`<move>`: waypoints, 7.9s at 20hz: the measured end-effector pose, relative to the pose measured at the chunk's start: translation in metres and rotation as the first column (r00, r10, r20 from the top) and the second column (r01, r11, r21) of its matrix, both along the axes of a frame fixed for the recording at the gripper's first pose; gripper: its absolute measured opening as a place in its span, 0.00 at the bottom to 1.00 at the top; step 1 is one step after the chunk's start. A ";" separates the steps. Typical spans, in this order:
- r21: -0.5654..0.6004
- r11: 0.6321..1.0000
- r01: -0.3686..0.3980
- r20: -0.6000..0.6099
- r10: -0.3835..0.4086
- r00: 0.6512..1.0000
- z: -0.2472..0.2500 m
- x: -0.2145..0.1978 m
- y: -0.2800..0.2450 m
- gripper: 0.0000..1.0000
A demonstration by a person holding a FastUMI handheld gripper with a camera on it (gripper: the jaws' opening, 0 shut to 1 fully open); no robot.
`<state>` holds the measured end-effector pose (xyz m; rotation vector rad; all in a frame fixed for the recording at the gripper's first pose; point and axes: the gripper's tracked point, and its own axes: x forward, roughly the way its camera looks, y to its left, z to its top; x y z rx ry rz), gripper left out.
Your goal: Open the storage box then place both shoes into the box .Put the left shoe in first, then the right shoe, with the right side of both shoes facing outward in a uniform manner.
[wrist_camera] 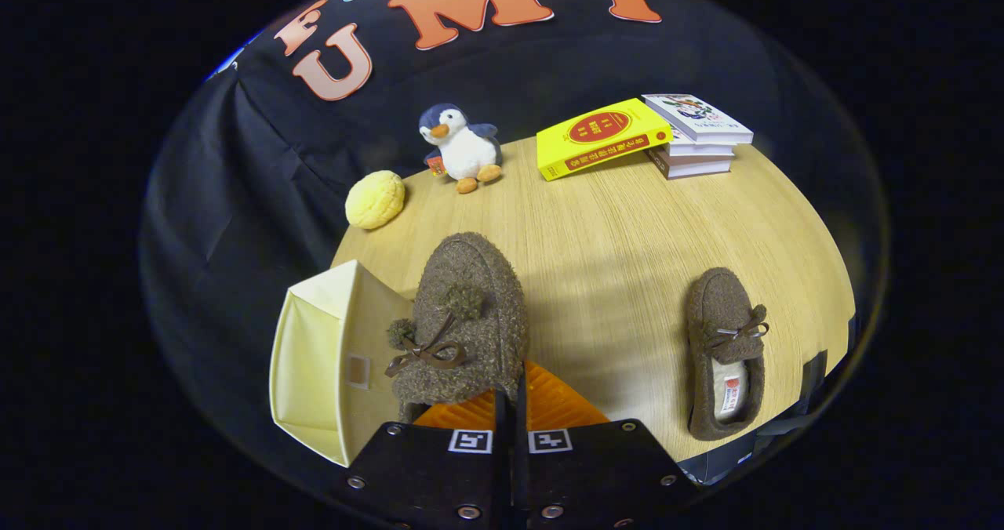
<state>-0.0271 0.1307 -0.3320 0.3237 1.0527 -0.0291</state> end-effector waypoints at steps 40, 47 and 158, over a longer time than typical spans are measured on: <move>0.315 0.940 -0.130 -0.252 0.215 0.943 -0.041 -0.010 0.259 0.56; 0.330 0.929 -0.169 -0.067 0.202 0.977 0.024 -0.003 0.180 0.84; -0.103 0.979 -0.174 0.314 0.198 0.928 0.122 0.037 0.054 0.34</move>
